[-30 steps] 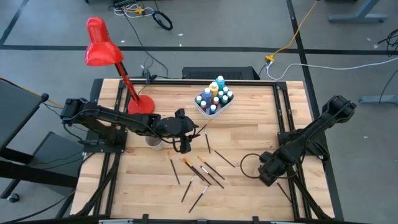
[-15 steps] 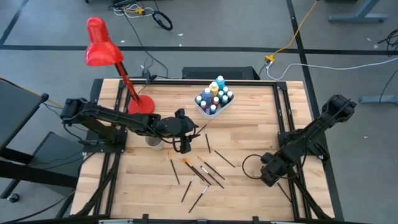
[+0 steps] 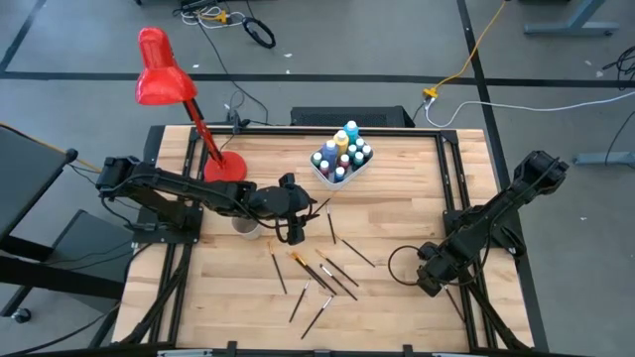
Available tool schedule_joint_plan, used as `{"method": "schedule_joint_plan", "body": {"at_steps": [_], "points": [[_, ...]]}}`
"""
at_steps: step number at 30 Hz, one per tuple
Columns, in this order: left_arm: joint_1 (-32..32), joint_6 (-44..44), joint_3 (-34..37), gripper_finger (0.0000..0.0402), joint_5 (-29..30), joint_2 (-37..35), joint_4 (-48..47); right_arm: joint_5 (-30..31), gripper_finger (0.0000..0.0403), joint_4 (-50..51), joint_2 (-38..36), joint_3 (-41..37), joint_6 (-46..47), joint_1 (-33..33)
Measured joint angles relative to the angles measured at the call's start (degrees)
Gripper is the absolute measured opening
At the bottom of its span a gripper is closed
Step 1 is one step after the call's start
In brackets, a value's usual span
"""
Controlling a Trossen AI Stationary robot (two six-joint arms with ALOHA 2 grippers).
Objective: Pick & Place Paint Supplies
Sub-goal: Put the silver paint brush into the white cup
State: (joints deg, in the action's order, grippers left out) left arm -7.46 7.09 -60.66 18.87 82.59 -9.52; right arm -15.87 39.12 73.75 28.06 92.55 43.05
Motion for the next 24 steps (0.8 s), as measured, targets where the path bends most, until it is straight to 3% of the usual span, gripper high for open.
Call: {"method": "schedule_joint_plan", "body": {"at_steps": [6, 11, 17, 24], "points": [[0.00, 0.00, 0.00, 0.0181, 0.00, 0.00, 0.00, 10.48, 0.0005, 0.37, 0.03, 6.20, -5.62, -0.51], [0.00, 0.00, 0.00, 0.0181, -0.01, 0.00, 0.04, 22.86, 0.0002, 0.43, 0.00, 12.22, -18.58, -3.13], [0.00, -0.23, 0.00, 0.0181, -0.02, 0.00, 0.76, 39.01, 0.0001, -3.85, -0.02, 18.05, -42.67, -7.77], [0.00, -5.31, 0.00, 0.0181, -0.26, 0.02, 5.06, 52.18, 0.0001, -13.14, -0.09, 25.09, -76.04, -11.91]]}}
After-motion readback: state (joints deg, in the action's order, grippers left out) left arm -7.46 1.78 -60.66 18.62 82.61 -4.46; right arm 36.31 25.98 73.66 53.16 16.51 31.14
